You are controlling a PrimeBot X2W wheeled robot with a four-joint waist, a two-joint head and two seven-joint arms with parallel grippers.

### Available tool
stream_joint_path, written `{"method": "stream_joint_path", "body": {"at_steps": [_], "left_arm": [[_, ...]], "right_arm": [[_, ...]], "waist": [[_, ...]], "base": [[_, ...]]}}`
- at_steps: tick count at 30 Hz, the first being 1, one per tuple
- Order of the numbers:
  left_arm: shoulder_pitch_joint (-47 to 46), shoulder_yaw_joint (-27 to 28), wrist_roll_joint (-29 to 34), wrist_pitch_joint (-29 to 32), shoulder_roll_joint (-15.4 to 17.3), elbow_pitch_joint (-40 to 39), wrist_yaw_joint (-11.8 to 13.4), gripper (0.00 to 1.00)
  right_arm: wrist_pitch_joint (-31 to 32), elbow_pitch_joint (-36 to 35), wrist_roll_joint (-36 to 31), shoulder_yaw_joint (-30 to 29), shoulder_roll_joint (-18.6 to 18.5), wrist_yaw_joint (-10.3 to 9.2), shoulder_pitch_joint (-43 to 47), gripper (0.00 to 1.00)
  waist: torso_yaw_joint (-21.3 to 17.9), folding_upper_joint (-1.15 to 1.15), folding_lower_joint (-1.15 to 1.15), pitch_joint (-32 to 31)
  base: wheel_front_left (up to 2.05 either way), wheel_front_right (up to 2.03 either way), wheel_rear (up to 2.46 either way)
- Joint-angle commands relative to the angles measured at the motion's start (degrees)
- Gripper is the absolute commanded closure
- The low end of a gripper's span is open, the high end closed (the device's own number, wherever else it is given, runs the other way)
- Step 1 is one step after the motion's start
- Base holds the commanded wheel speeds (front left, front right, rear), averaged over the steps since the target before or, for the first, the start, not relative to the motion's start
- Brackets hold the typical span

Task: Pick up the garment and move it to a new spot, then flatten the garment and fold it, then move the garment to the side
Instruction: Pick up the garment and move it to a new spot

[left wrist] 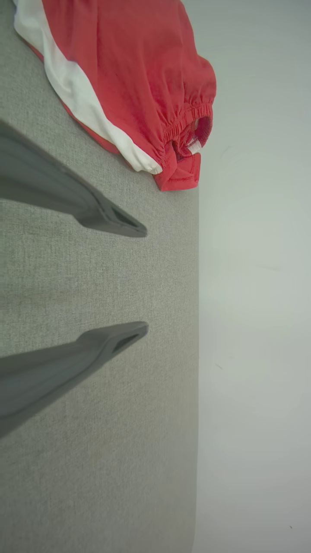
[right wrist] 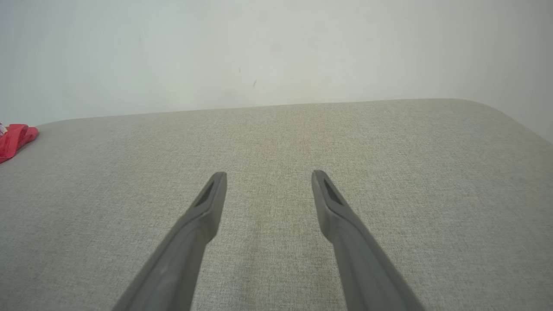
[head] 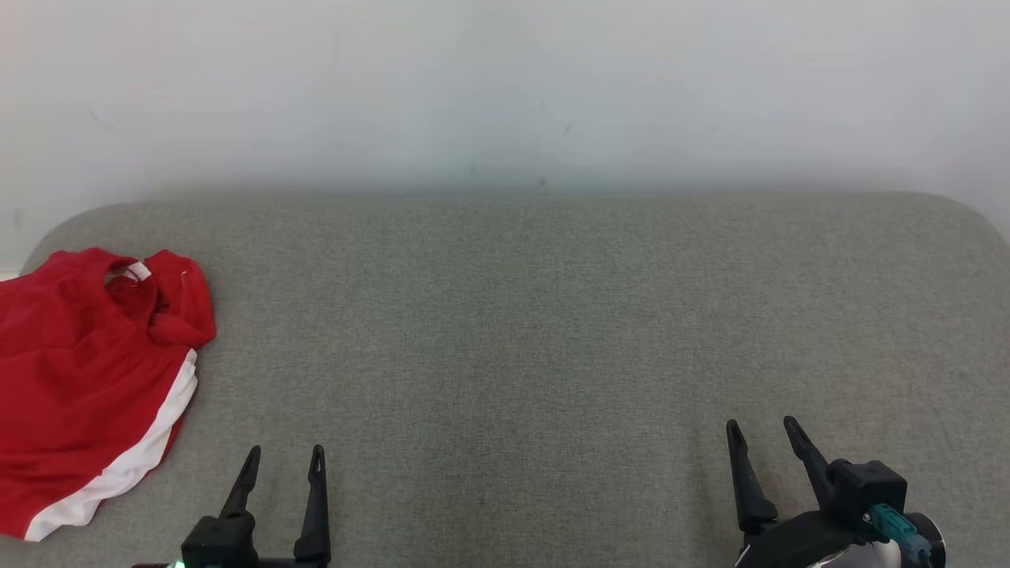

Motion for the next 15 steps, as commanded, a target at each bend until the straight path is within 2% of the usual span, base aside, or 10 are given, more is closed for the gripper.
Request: {"method": "stream_joint_path", "body": {"at_steps": [1, 8, 15], "left_arm": [[-0.5, 0.0, 0.2, -0.2, -0.2, 0.3, -0.1, 0.00], [-0.1, 0.2, -0.3, -0.2, -0.6, 0.9, 0.2, 0.00], [1.5, 0.3, -0.3, -0.2, -0.8, 1.4, 0.1, 0.00]], "right_arm": [[-0.3, 0.1, -0.1, -0.2, -0.1, -0.12, 0.4, 0.00], [0.0, -0.3, 0.3, -0.1, -0.1, -0.12, 1.5, 0.00], [0.4, -0.6, 1.0, 0.5, -0.1, -0.12, 2.3, 0.00]], "waist": [[0.4, 0.00, 0.00, -0.1], [4.1, 0.00, 0.00, -0.9], [11.5, 0.00, 0.00, -1.9]], "base": [[0.00, 0.00, 0.00], [0.00, 0.00, 0.00], [0.00, 0.00, 0.00]]}}
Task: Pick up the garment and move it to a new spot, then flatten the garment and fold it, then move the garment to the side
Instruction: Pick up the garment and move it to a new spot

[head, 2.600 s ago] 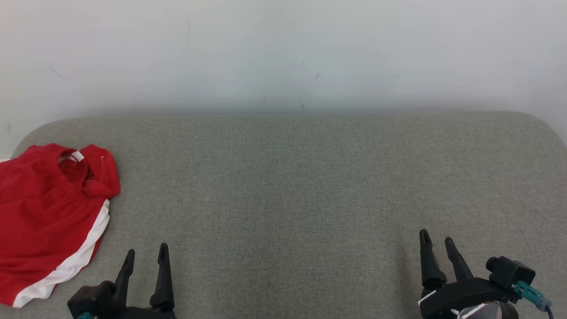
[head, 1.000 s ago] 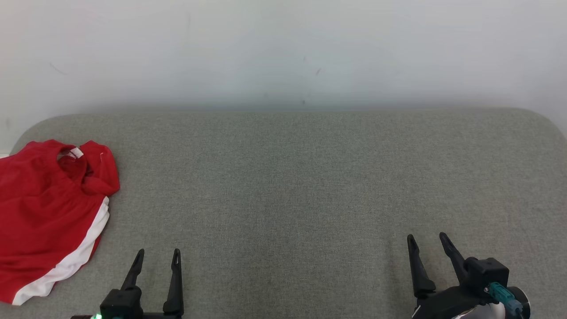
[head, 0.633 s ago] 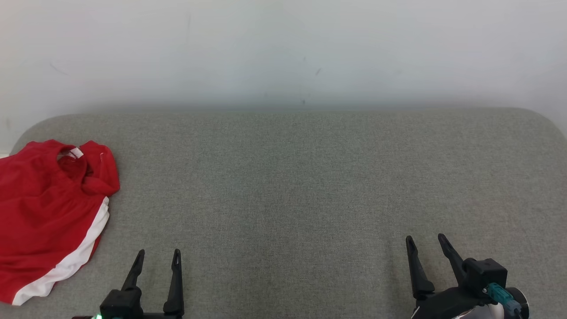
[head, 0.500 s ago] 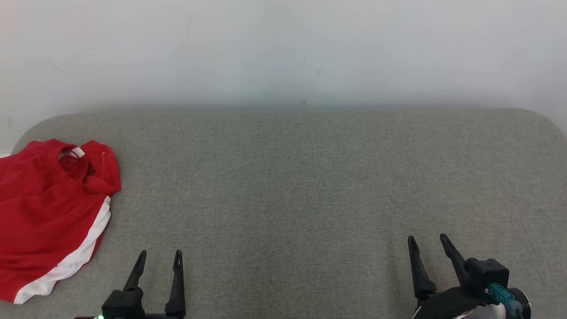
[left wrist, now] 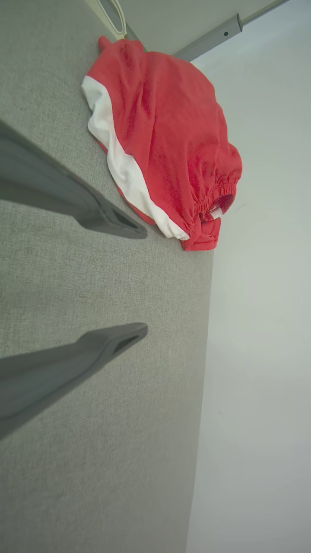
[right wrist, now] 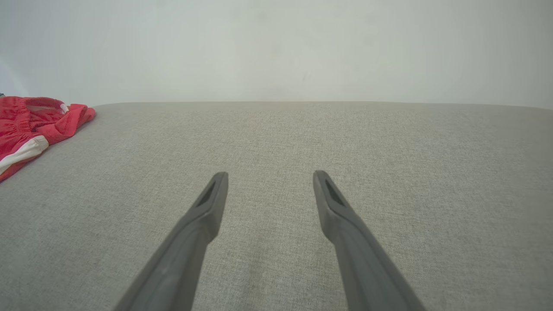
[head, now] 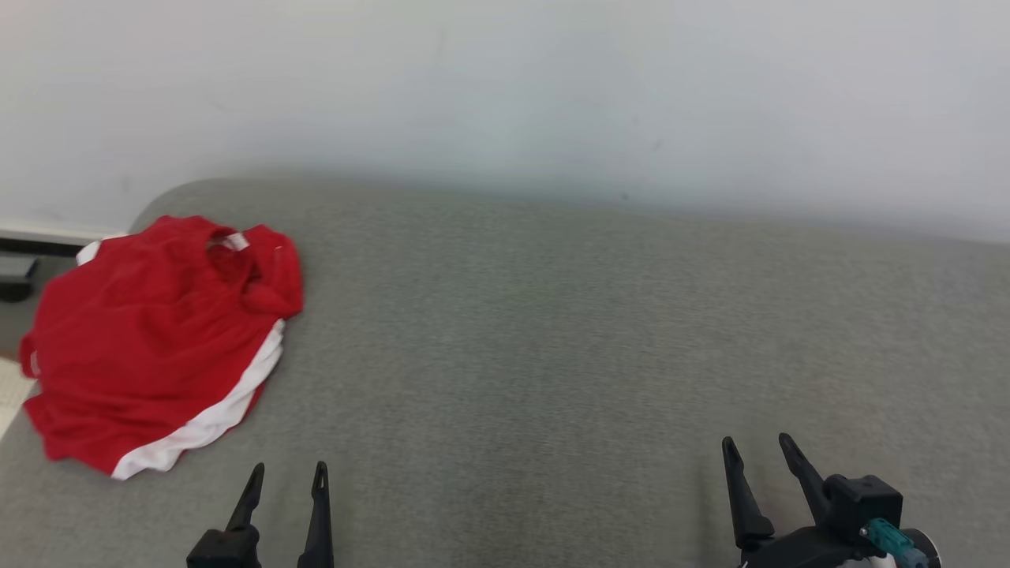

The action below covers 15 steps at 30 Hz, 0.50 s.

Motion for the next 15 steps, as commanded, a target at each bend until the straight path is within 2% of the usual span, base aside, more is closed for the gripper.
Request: {"method": "stream_joint_path", "body": {"at_steps": [1, 15], "left_arm": [[0.8, 0.1, -0.1, -0.2, -0.1, 0.1, 0.1, 0.00], [2.7, 1.2, -0.3, -0.2, 0.4, 0.5, -0.3, 0.00]], "right_arm": [[-0.1, -0.3, 0.4, 0.0, -0.1, -0.12, 0.7, 0.00], [0.2, -0.3, 1.7, 1.8, -0.1, -0.12, 1.1, 0.00]], "waist": [[5.5, 0.00, 0.00, -0.9], [19.7, 0.00, 0.00, -1.4]], "base": [[0.00, 0.00, 0.00], [0.00, 0.00, 0.00]]}}
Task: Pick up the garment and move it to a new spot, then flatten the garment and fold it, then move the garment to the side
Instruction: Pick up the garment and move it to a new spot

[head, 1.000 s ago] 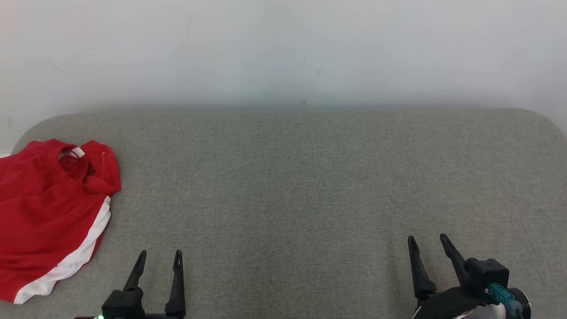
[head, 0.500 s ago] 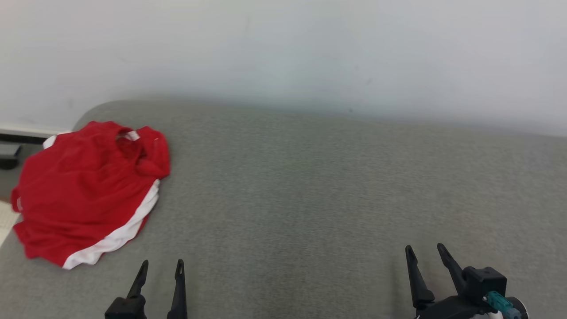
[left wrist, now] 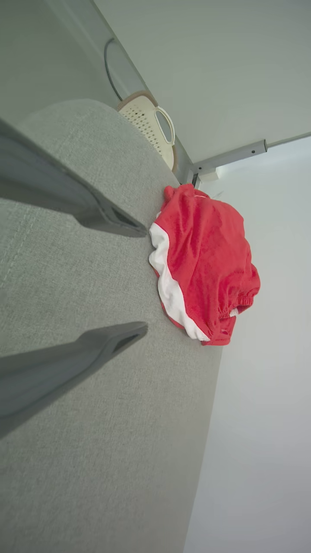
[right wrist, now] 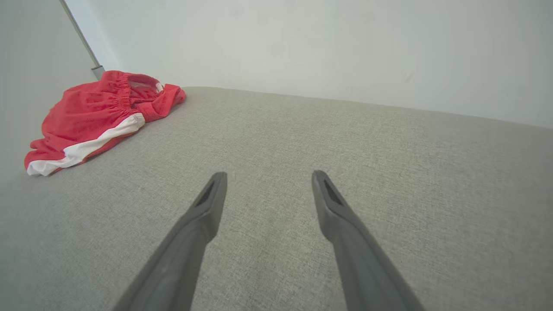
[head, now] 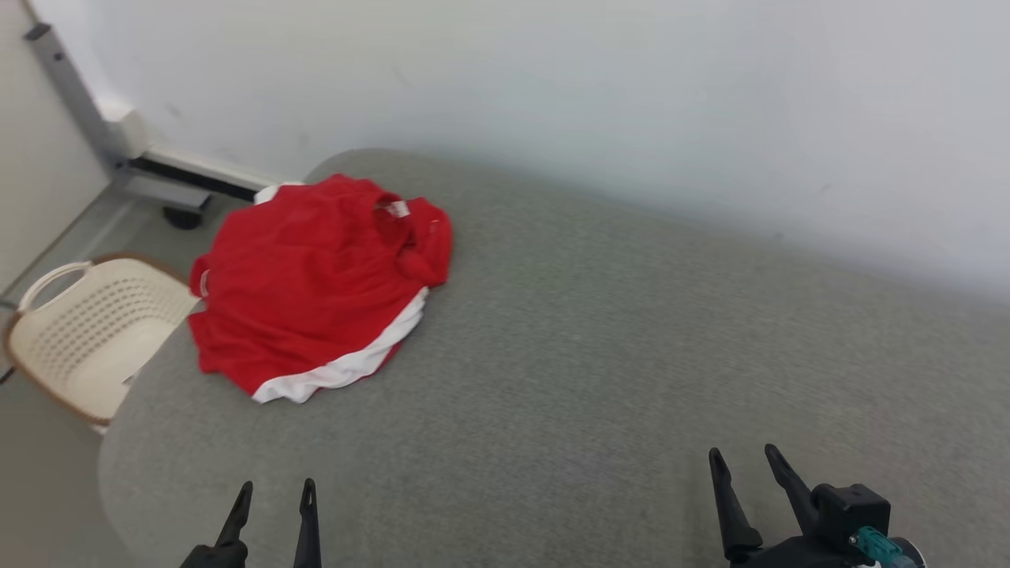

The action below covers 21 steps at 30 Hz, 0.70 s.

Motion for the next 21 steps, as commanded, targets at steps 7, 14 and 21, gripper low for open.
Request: {"method": "stream_joint_path", "body": {"at_steps": [7, 14, 21], "left_arm": [[1.3, 1.7, -1.2, -0.2, 0.1, -1.2, 0.6, 0.00], [1.7, 2.8, -1.5, -0.2, -0.2, -2.1, 0.9, 0.00], [-2.0, 2.2, -3.1, -0.2, -0.6, -0.2, -0.6, 0.00]], "right_arm": [[0.3, 0.1, 0.2, 1.8, -0.1, -0.12, -1.7, 0.00], [0.0, 1.1, 0.1, 2.7, -0.1, -0.12, -3.4, 0.00], [0.1, 1.0, -0.4, 2.4, -0.1, -0.12, -3.3, 0.00]], "waist": [[7.1, 0.00, 0.00, 1.3], [7.5, 0.00, 0.00, 2.3], [7.4, 0.00, 0.00, 3.4]], "base": [[0.00, 0.00, 0.00], [0.00, 0.00, 0.00], [0.00, 0.00, 0.00]]}}
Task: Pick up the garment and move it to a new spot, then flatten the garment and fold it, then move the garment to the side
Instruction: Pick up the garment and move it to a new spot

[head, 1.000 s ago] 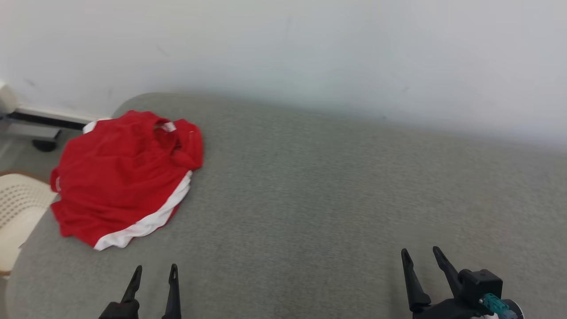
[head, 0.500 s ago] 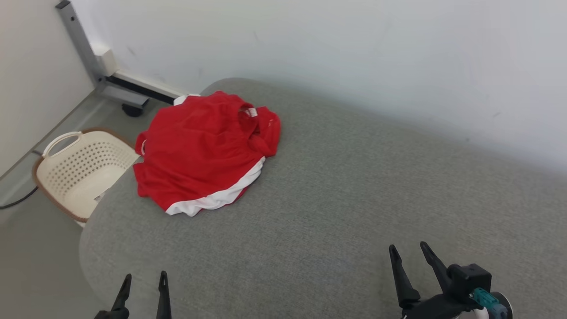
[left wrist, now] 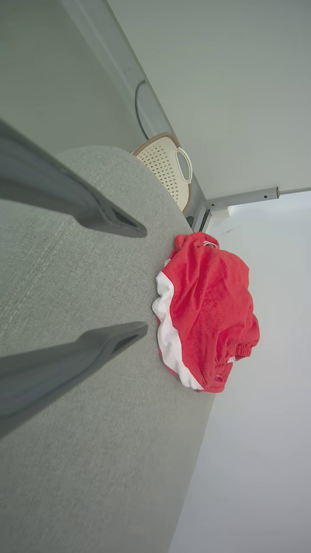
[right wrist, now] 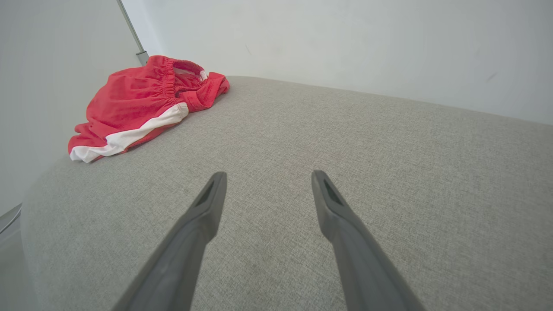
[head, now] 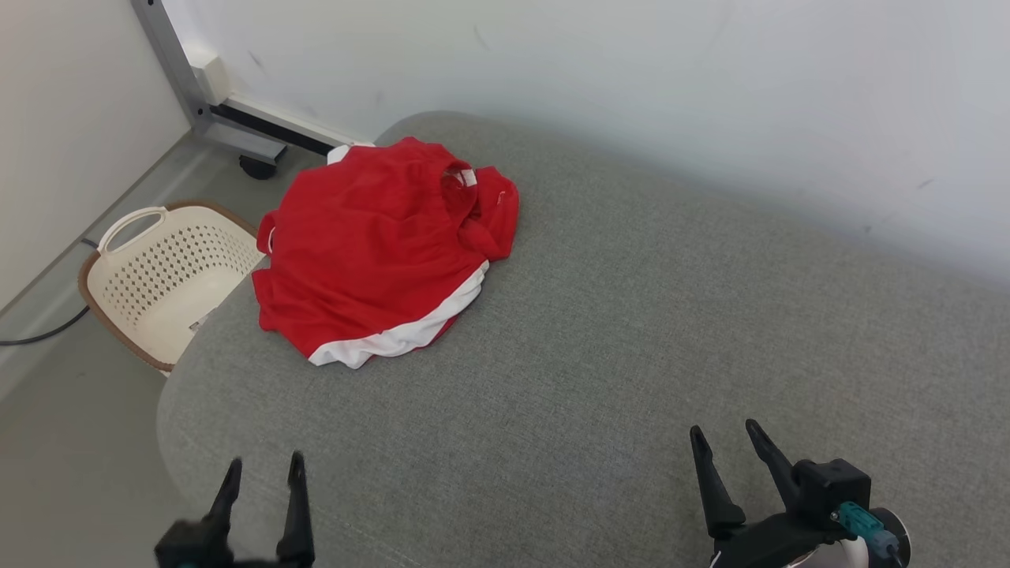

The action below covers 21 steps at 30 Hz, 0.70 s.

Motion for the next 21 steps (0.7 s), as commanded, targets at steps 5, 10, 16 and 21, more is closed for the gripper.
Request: {"method": "stream_joint_path", "body": {"at_steps": [5, 10, 16, 21], "left_arm": [[-10.7, -2.7, -2.0, 2.4, 0.7, 6.6, -2.1, 0.00], [-25.4, -3.3, -4.5, 6.7, 2.9, 17.0, -2.9, 0.00], [-36.0, -0.1, -8.2, 11.5, 5.0, 26.9, -2.6, 0.00], [-41.3, 2.1, -11.2, 14.3, 7.4, 32.8, -2.7, 0.00]], "right_arm": [[0.7, -1.3, -1.4, -1.2, -0.1, -0.12, 0.1, 0.00], [3.9, -5.8, -4.5, -1.1, -0.1, -0.12, -0.4, 0.00], [6.9, -11.2, -6.5, -1.0, -0.1, -0.12, -0.9, 0.00], [8.4, -14.8, -7.4, -2.0, -0.1, -0.12, -0.4, 0.00]], "waist": [[-0.4, 0.00, 0.00, 1.9], [-5.5, 0.00, 0.00, 7.3], [-13.1, 0.00, 0.00, 13.1], [-17.8, 0.00, 0.00, 16.9]], "base": [[0.00, 0.00, 0.00], [0.00, 0.00, 0.00], [0.00, 0.00, 0.00], [0.00, 0.00, 0.00]]}}
